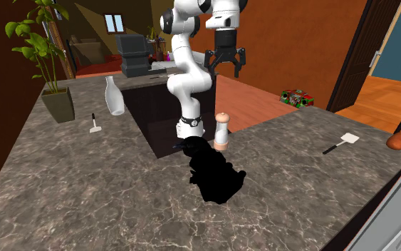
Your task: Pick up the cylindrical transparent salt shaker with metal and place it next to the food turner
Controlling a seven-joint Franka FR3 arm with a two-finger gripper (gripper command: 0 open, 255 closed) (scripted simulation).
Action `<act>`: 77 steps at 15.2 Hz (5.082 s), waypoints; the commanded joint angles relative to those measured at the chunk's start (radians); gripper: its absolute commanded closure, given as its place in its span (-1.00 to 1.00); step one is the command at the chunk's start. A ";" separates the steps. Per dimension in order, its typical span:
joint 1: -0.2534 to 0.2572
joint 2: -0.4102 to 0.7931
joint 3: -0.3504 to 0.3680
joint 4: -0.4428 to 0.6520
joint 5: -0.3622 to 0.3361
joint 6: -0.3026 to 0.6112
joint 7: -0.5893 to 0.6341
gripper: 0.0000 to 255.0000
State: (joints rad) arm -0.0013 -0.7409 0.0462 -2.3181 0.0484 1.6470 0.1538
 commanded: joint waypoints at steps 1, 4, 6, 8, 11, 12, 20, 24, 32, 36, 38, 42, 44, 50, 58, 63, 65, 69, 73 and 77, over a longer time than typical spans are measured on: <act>0.000 0.000 0.000 0.000 0.000 0.000 0.000 -1.00; 0.006 -0.039 0.035 -0.115 0.001 0.067 0.032 -1.00; 0.011 -0.061 0.060 -0.187 0.004 0.111 0.055 -1.00; 0.018 -0.078 0.085 -0.257 0.008 0.156 0.078 -1.00; 0.030 -0.096 0.126 -0.356 0.017 0.226 0.115 -1.00; 0.035 -0.100 0.140 -0.387 0.021 0.250 0.127 -1.00; 0.045 -0.078 0.178 -0.507 0.035 0.382 0.156 -1.00; 0.045 -0.062 0.182 -0.534 0.037 0.424 0.156 -1.00; 0.045 -0.062 0.182 -0.533 0.036 0.424 0.156 1.00; 0.045 -0.061 0.182 -0.533 0.037 0.425 0.157 1.00; 0.045 -0.061 0.182 -0.534 0.037 0.425 0.156 1.00; 0.044 -0.074 0.177 -0.513 0.034 0.391 0.154 1.00; 0.043 -0.085 0.173 -0.491 0.031 0.359 0.152 1.00; 0.039 -0.107 0.161 -0.422 0.022 0.268 0.146 1.00; 0.033 -0.119 0.147 -0.320 0.011 0.156 0.139 1.00; 0.029 -0.117 0.140 -0.252 0.004 0.090 0.135 1.00; 0.027 -0.114 0.137 -0.224 0.002 0.065 0.134 1.00; 0.024 -0.106 0.132 -0.166 -0.003 0.015 0.131 1.00; 0.020 -0.095 0.128 -0.106 -0.008 -0.034 0.128 1.00; 0.017 -0.081 0.124 -0.044 -0.012 -0.083 0.126 1.00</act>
State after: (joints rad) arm 0.0166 -0.8266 0.1705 -2.3812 0.0373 1.5793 0.2800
